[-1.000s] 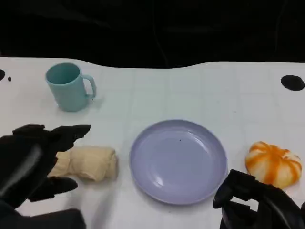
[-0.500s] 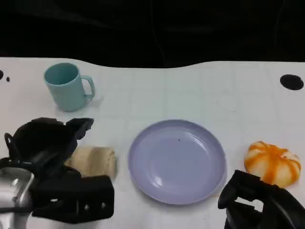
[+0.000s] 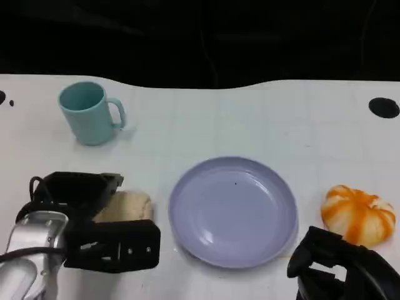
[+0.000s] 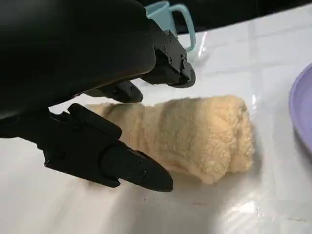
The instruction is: Grasp the towel on the left side of the plate with the left hand and place it into the plate.
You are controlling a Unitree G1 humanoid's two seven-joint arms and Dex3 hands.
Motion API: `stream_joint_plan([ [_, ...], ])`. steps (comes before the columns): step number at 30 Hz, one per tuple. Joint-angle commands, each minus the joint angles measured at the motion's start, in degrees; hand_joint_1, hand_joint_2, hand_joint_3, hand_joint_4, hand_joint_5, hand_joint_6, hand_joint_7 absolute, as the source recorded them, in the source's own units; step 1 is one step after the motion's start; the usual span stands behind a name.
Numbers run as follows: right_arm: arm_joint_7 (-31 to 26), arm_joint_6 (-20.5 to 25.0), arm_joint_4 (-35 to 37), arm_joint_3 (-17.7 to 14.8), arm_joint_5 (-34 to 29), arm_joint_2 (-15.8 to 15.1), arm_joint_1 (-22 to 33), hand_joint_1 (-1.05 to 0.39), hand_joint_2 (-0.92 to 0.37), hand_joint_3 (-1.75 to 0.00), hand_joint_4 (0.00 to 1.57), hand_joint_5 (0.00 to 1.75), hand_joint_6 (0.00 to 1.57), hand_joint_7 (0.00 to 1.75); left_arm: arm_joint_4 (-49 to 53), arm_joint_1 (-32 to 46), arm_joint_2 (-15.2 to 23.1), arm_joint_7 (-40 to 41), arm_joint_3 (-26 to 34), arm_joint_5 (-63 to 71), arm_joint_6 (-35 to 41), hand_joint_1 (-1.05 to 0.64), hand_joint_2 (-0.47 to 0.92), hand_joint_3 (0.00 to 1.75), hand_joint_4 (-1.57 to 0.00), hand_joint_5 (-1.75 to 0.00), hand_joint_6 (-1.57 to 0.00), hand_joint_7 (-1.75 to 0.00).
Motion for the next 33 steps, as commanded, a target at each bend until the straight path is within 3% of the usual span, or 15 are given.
stream_joint_plan([
  [1,0.0,-0.3,-0.7,-0.7,0.1,-0.8,0.3,-0.12,-0.59,-1.25,0.73,1.75,0.54,1.65,4.9,-1.4,0.5,1.1,-2.0,-1.1,-0.2,-0.48,0.92,0.03,-0.55,-0.08,-0.38,-0.02],
  [4,0.0,0.0,-0.9,-0.8,0.2,-1.0,0.3,-0.13,-0.59,-1.25,0.73,1.75,0.54,1.65,8.4,-2.2,0.5,3.5,-2.5,-2.7,-1.9,-0.4,0.92,0.1,-0.62,-0.08,-0.46,-0.04],
  [6,0.1,-0.1,-0.8,-0.9,0.5,-0.9,0.4,-0.13,-0.59,-1.25,0.73,1.75,0.54,1.65,11.4,-2.8,0.4,6.3,-2.7,-3.8,-3.4,-0.34,0.92,0.14,-0.81,-0.17,-0.55,-0.06],
  [8,0.3,-0.3,-0.7,-1.0,0.7,-0.9,0.4,-0.12,-0.59,-1.25,0.73,1.75,0.54,1.65,15.1,-3.6,0.3,10.8,-3.2,-4.4,-5.7,-0.28,0.92,0.2,-0.73,-0.73,-0.75,-0.04],
  [10,0.4,-0.5,-0.6,-0.9,0.6,-1.0,0.5,-0.12,-0.58,-1.25,0.73,1.75,0.55,1.64,19.4,-4.4,0.2,17.7,-3.4,-5.2,-9.7,-0.24,0.92,0.25,-0.78,-0.82,-0.95,-0.08],
  [11,0.4,-0.6,-0.5,-0.9,0.5,-1.0,0.5,-0.12,-0.58,-1.25,0.73,1.75,0.55,1.64,21.2,-4.7,0.2,20.4,-3.6,-5.5,-11.4,-0.24,0.92,0.18,-0.83,-1.04,-1.08,-0.1],
  [14,0.5,-1.0,-0.3,-0.8,0.7,-0.8,0.7,-0.12,-0.58,-1.25,0.73,1.75,0.55,1.64,25.7,-5.7,0.0,28.4,-4.7,-5.1,-13.8,-0.27,0.92,0.13,-0.79,-1.6,-1.22,-0.12],
  [15,0.6,-1.2,-0.2,-0.8,0.7,-0.7,0.8,-0.12,-0.58,-1.25,0.74,1.75,0.55,1.64,26.8,-6.0,-0.1,30.4,-4.9,-5.2,-14.4,-0.27,0.92,0.14,-0.78,-1.67,-1.23,-0.13],
  [18,1.1,-2.3,0.5,-0.9,0.9,-0.6,0.8,-0.11,-0.58,-1.25,0.75,1.75,0.56,1.64,28.7,-6.4,-0.1,36.3,-5.2,-5.5,-16.1,-0.29,0.92,0.15,-0.8,-1.74,-1.24,-0.22],
  [20,1.3,-2.7,0.9,-1.0,1.1,-0.6,0.7,-0.12,-0.58,-1.25,0.75,1.75,0.56,1.64,29.3,-6.6,-0.1,38.6,-5.3,-5.6,-16.3,-0.3,0.92,0.17,-0.77,-1.74,-0.89,-0.96],
  [21,1.5,-3.2,1.1,-0.9,0.8,-0.8,0.7,-0.12,-0.58,-1.26,0.75,1.75,0.56,1.64,29.4,-6.6,-0.2,40.0,-5.2,-5.6,-16.1,-0.29,0.92,0.19,-0.77,-1.75,-0.76,-1.2],
  [24,1.4,-3.4,1.4,-0.8,0.6,-0.8,0.7,-0.13,-0.58,-1.26,0.76,1.75,0.56,1.64,29.4,-6.5,-0.4,44.9,-4.6,-6.0,-16.6,-0.23,0.91,0.2,-0.77,-1.75,-0.6,-1.62],
  [27,1.2,-3.1,1.4,-0.7,0.5,-0.8,0.6,-0.13,-0.57,-1.26,0.76,1.75,0.56,1.64,29.5,-6.5,-0.5,47.9,-4.3,-6.3,-16.8,-0.2,0.89,0.19,-0.77,-1.75,-0.56,-1.7],
  [30,1.2,-3.2,1.6,-0.6,0.4,-0.7,0.7,-0.13,-0.57,-1.26,0.76,1.75,0.56,1.64,28.0,-6.2,-0.4,50.1,-3.6,-6.7,-16.8,-0.19,0.86,0.21,-0.79,-1.75,-0.66,-1.52],
  [33,1.3,-3.2,1.8,-0.7,0.4,-0.7,0.7,-0.12,-0.57,-1.27,0.76,1.75,0.56,1.64,24.7,-5.3,-0.3,50.5,-2.5,-8.3,-17.0,-0.19,0.84,0.27,-0.8,-1.75,-0.65,-1.61],
])
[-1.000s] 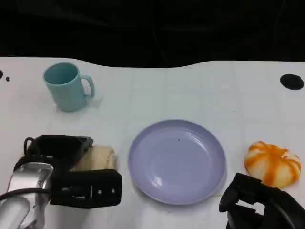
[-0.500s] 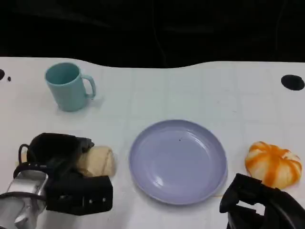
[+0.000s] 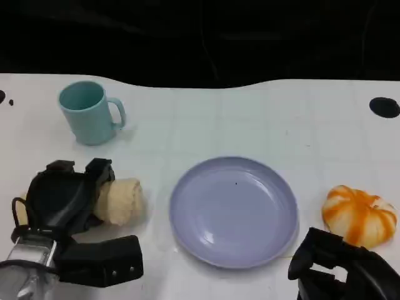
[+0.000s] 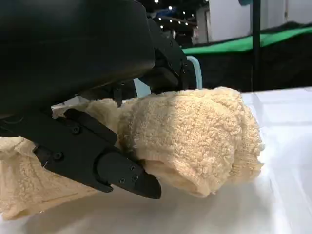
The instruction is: Grasp the towel on the left side of the plate with the left hand and place it into the plate.
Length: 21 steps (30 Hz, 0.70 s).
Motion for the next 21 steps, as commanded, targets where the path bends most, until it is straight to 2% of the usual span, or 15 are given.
stream_joint_plan([
  [1,-0.1,-0.2,0.1,-0.6,0.2,-0.5,0.3,-0.12,-0.57,-1.27,0.76,1.75,0.56,1.64,-5.1,1.2,0.4,1.8,2.1,-2.3,-0.3,-0.17,0.74,0.49,-0.82,-1.75,-0.65,-1.69],
  [3,-0.3,-0.2,0.0,-0.5,0.0,-0.6,0.3,-0.12,-0.56,-1.27,0.75,1.75,0.56,1.64,-8.9,2.1,0.2,1.3,3.2,-3.5,-0.6,-0.15,0.58,0.8,-0.84,-1.75,-0.65,-1.73],
  [10,0.1,-0.5,0.7,-0.7,0.2,-0.6,0.0,-0.11,-0.56,-1.27,0.75,1.75,0.56,1.64,-23.2,2.3,-2.0,-8.4,4.1,-5.2,3.6,-0.18,0.47,1.04,-0.89,-1.75,-0.64,-1.75],
  [17,-0.4,1.4,-0.2,-0.3,-0.3,-1.1,-0.9,-0.11,-0.56,-1.26,0.73,1.75,0.55,1.64,-27.6,-2.3,-6.4,-18.0,2.1,-5.1,6.2,-0.2,0.47,1.09,-0.9,-1.75,-0.65,-1.75],
  [19,-0.5,2.0,-0.6,0.1,-0.4,-1.0,-1.0,-0.11,-0.56,-1.25,0.73,1.75,0.55,1.63,-28.1,-3.3,-7.5,-20.0,1.3,-4.9,6.8,-0.22,0.54,0.94,-0.91,-1.75,-0.63,-1.75],
  [21,-0.3,1.9,-0.6,0.2,-0.2,-0.9,-1.1,-0.1,-0.57,-1.24,0.72,1.75,0.54,1.63,-27.8,-4.3,-9.0,-21.0,0.6,-5.0,6.8,-0.22,0.57,0.87,-0.91,-1.75,-0.64,-1.75],
])
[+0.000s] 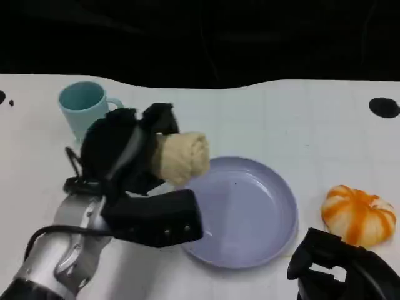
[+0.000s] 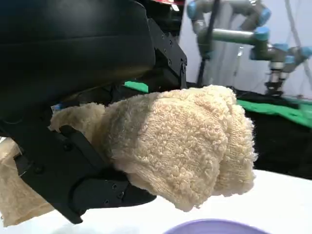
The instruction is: Grasp the towel on the left side of the plate with the left hand and place it into the plate.
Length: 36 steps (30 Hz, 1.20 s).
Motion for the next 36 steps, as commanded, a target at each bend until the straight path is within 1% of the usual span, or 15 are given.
stream_joint_plan([
  [1,0.0,0.5,-1.0,0.0,0.3,-0.6,-0.4,-0.1,-0.58,-1.24,0.72,1.75,0.54,1.63,-0.1,-2.8,-2.4,-3.1,-1.5,0.0,0.6,-0.21,0.51,0.96,-0.93,-1.75,-0.67,-1.74],
  [3,-0.2,0.8,-1.0,0.0,0.4,-0.5,-0.6,-0.1,-0.59,-1.23,0.72,1.75,0.55,1.63,0.6,-3.7,-3.7,-4.8,-2.3,-0.3,1.1,-0.2,0.46,1.04,-0.94,-1.75,-0.69,-1.75],
  [6,-0.4,1.3,-1.2,-0.1,0.5,-0.4,-0.9,-0.12,-0.61,-1.2,0.72,1.75,0.55,1.62,1.5,-4.7,-5.0,-6.7,-3.4,0.1,2.0,-0.2,0.45,1.06,-0.93,-1.75,-0.68,-1.75],
  [9,-0.4,1.5,-1.2,-0.2,0.5,-0.5,-1.3,-0.12,-0.62,-1.19,0.71,1.75,0.54,1.61,2.6,-5.7,-6.4,-9.4,-4.7,0.0,3.5,-0.22,0.49,1.02,-0.92,-1.75,-0.67,-1.75],
  [13,-0.1,1.7,-1.2,-0.5,1.1,-0.5,-1.5,-0.09,-0.69,-1.14,0.67,1.75,0.5,1.62,3.7,-6.3,-7.5,-11.4,-6.2,0.6,4.4,-0.21,0.54,0.92,-0.9,-1.75,-0.7,-1.65],
  [19,-0.4,2.3,-1.6,-0.8,0.9,-0.7,-1.6,-0.09,-0.7,-1.11,0.66,1.75,0.49,1.62,2.9,-5.6,-7.9,-15.3,-6.9,-1.3,3.8,-0.2,0.6,0.79,-0.88,-1.75,-0.67,-1.65],
  [21,-0.5,2.5,-1.7,-0.7,0.8,-0.6,-1.5,-0.09,-0.7,-1.1,0.66,1.75,0.48,1.63,2.6,-5.6,-7.6,-18.4,-7.0,-2.5,4.0,-0.22,0.63,0.72,-0.79,-1.73,-0.77,-1.17],
  [22,-0.6,2.6,-1.8,-0.7,0.8,-0.6,-1.5,-0.09,-0.71,-1.1,0.66,1.75,0.48,1.63,2.3,-5.6,-7.4,-20.2,-7.0,-3.0,4.2,-0.23,0.69,0.59,-0.73,-1.64,-0.8,-0.89],
  [23,-0.7,2.7,-1.9,-0.6,0.7,-0.6,-1.5,-0.08,-0.71,-1.1,0.66,1.75,0.48,1.63,2.0,-5.7,-7.2,-21.8,-7.0,-3.6,4.3,-0.25,0.8,0.37,-0.68,-1.47,-0.84,-0.56],
  [24,-0.7,2.9,-1.9,-0.6,0.8,-0.6,-1.6,-0.08,-0.71,-1.1,0.66,1.75,0.48,1.63,1.7,-5.8,-7.0,-23.5,-7.0,-4.1,4.3,-0.27,0.86,0.27,-0.64,-1.39,-0.84,-0.4],
  [25,-0.8,3.1,-2.0,-0.6,0.7,-0.6,-1.6,-0.08,-0.71,-1.09,0.66,1.75,0.48,1.63,1.5,-5.8,-6.6,-24.7,-7.2,-4.3,4.0,-0.32,0.9,0.21,-0.59,-1.19,-0.77,-0.22],
  [28,-0.8,3.5,-2.2,-0.6,0.5,-0.8,-1.8,-0.08,-0.71,-1.08,0.65,1.75,0.47,1.63,1.2,-5.7,-5.7,-26.5,-7.3,-4.8,2.7,-0.42,0.92,0.18,-0.52,-0.75,-0.57,-0.03],
  [31,-0.9,3.8,-2.2,-0.8,0.6,-0.7,-2.0,-0.07,-0.72,-1.07,0.63,1.75,0.47,1.63,0.6,-5.7,-5.2,-28.1,-7.3,-5.2,2.6,-0.59,0.92,0.17,-0.33,-0.55,-0.37,0.0],
  [33,-0.9,3.9,-2.1,-0.8,0.5,-0.7,-2.2,-0.07,-0.72,-1.07,0.63,1.75,0.47,1.63,0.3,-5.9,-4.9,-29.0,-7.6,-4.9,2.7,-0.64,0.92,0.17,-0.29,-0.5,-0.31,0.0],
  [36,-0.7,3.5,-1.8,-0.8,0.5,-0.7,-2.4,-0.08,-0.72,-1.06,0.64,1.75,0.47,1.63,0.1,-6.1,-4.1,-30.0,-8.1,-4.2,2.4,-0.79,0.92,0.17,-0.17,-0.41,-0.19,0.0],
])
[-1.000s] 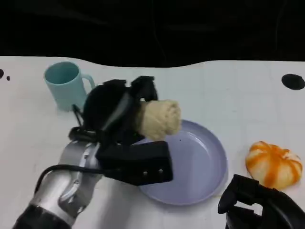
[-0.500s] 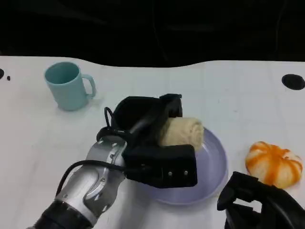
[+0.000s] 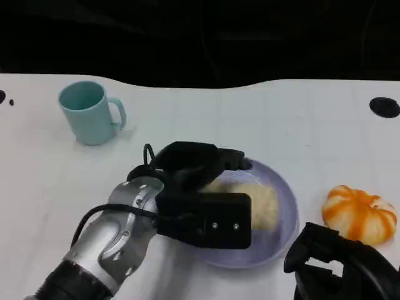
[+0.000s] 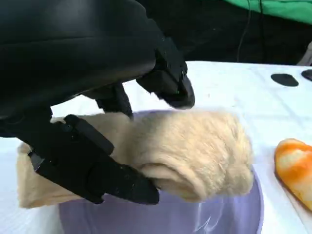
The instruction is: Grasp the towel on the left side of the plate with the left hand and place it into the plate.
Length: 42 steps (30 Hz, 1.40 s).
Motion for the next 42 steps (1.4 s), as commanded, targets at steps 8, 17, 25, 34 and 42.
stream_joint_plan([
  [8,-0.4,0.1,-0.3,-0.5,0.1,-0.5,-0.6,-0.08,-0.72,-1.06,0.65,1.75,0.48,1.64,-5.1,0.8,4.0,-2.7,0.7,-0.7,-1.1,-0.86,0.92,0.18,-0.15,-0.38,-0.17,-0.01],
  [17,-0.7,0.0,-0.2,-0.2,-0.2,-0.2,-0.7,-0.09,-0.71,-1.06,0.67,1.75,0.49,1.63,-12.8,11.8,4.2,2.5,11.9,-14.7,-8.8,-0.39,0.92,0.2,-0.6,-0.63,-0.58,-0.17],
  [25,-1.1,0.1,-0.2,0.3,-0.3,0.0,-0.9,-0.1,-0.69,-1.07,0.68,1.75,0.51,1.62,-18.7,20.7,2.4,1.9,21.1,-30.8,-12.4,-0.14,0.82,0.46,-0.7,-1.05,-0.9,-0.27],
  [34,-1.9,0.2,-0.5,1.3,-0.8,0.3,-1.0,-0.1,-0.68,-1.1,0.7,1.75,0.53,1.61,-27.7,31.9,-1.6,2.5,27.8,-44.4,-9.3,-0.11,0.48,1.31,-0.83,-1.64,-0.8,-1.37],
  [42,-2.6,0.6,-1.0,2.1,-0.5,0.7,-1.1,-0.11,-0.68,-1.11,0.7,1.75,0.53,1.61,-37.8,43.5,-1.8,1.6,29.1,-49.9,-3.8,-0.11,0.43,1.42,-0.88,-1.75,-0.76,-1.6],
])
